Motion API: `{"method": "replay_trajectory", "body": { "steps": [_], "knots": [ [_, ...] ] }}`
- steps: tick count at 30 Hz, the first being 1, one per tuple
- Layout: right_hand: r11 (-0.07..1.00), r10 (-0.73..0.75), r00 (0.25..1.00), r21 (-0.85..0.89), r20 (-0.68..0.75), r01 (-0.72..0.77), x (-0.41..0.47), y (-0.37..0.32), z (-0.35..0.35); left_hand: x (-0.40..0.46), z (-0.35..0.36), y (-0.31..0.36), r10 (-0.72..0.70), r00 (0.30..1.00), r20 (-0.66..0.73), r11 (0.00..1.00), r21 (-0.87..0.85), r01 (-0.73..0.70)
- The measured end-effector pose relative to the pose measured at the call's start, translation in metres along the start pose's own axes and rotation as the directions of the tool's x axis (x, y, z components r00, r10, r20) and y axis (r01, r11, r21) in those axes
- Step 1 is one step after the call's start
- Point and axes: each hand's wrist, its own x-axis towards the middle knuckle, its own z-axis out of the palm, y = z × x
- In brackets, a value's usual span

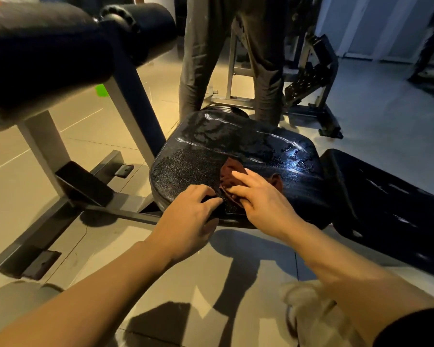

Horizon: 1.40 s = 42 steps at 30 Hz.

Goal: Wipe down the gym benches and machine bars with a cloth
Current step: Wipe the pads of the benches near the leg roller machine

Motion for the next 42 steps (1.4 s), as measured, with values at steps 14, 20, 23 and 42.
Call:
{"method": "replay_trajectory", "body": {
  "steps": [14,20,23,42],
  "knots": [
    [0.975,0.222,0.974,0.0,-0.056,-0.222,-0.021,0.05,-0.017,0.027,0.028,0.018,0.094,0.995,-0.02,0.994,-0.05,-0.095],
    [0.999,0.053,0.998,0.006,-0.025,-0.052,-0.024,0.043,-0.013,0.023,0.026,0.016,0.083,0.997,-0.003,0.995,-0.047,-0.083],
    [0.956,0.294,0.954,0.005,-0.057,-0.294,-0.026,0.077,-0.023,0.023,0.024,0.015,0.098,0.995,0.0,0.994,-0.043,-0.098],
    [0.881,0.467,0.884,-0.07,-0.016,-0.467,-0.001,0.086,-0.021,0.005,0.003,-0.005,0.018,0.999,0.028,0.999,-0.048,-0.017]
  ]
}}
